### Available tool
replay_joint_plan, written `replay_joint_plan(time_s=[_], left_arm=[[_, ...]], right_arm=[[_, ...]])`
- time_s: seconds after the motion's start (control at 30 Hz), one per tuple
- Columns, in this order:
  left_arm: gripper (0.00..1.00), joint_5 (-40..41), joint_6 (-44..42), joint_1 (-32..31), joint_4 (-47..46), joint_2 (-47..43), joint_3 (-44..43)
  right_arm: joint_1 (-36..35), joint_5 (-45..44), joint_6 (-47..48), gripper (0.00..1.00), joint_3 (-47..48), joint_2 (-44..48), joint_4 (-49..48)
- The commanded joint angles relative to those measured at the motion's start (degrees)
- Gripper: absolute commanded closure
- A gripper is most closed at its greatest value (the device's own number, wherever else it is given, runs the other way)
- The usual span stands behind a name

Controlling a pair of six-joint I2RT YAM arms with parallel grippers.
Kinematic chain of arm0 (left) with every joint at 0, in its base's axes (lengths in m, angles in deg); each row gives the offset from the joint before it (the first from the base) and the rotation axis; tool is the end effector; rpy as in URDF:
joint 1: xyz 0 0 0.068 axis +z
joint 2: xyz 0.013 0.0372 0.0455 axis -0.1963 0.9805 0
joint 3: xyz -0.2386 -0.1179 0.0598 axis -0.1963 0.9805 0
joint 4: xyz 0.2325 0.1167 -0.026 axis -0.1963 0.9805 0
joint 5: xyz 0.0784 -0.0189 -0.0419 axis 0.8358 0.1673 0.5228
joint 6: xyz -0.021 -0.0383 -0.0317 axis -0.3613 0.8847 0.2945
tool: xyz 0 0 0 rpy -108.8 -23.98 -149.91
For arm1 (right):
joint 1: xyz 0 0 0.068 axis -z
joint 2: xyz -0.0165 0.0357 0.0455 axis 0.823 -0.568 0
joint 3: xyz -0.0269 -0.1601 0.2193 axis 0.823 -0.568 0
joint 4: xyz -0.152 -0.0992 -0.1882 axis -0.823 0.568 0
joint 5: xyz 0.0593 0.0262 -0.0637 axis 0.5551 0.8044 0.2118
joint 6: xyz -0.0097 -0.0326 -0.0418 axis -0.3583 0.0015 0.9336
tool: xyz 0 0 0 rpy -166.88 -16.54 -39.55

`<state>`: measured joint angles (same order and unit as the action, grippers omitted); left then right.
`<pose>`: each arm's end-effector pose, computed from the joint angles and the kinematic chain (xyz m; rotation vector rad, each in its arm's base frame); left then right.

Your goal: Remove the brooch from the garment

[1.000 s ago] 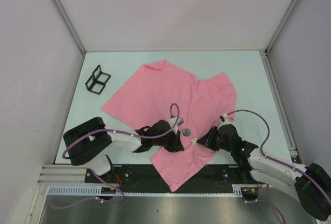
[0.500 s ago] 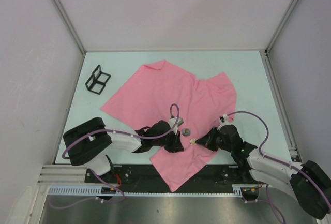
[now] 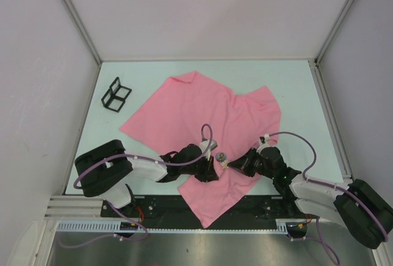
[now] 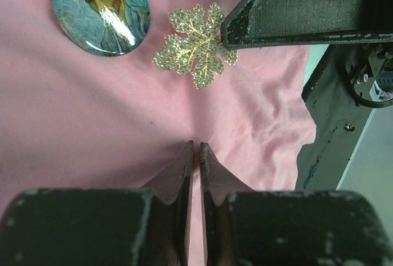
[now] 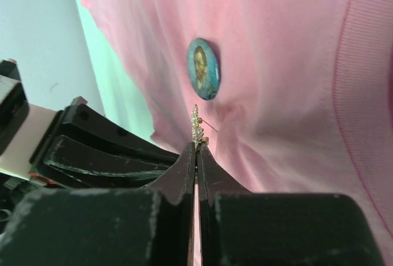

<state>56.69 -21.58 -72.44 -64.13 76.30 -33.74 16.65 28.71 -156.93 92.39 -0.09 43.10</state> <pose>0.1240 -0.2415 0.1233 0.6584 2.3796 -1.1144 0.1233 0.1079 0.1207 0.4592 2.3079 1.2615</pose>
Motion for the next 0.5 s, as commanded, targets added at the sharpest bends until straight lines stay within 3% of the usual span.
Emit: replay_joint_plan(time_s=[0.0,0.27,0.47], left_arm=[[0.89,-0.7,1.0,-1.2,1.0,-1.3,1.4],[0.87,-0.4,1.3,-1.4,1.4,-3.6,1.9],[0.70,1.0,1.0,-1.4,8.7,-14.2,2.4]], right_arm=[[0.2,1.4,-2.9,1.00,-5.8,-3.5,-10.2],[-0.5,3.2,-2.9,1.00,-4.7,-9.8,-20.5],[0.8,4.8,3.6,1.00,0.3,-6.2,-13.4]])
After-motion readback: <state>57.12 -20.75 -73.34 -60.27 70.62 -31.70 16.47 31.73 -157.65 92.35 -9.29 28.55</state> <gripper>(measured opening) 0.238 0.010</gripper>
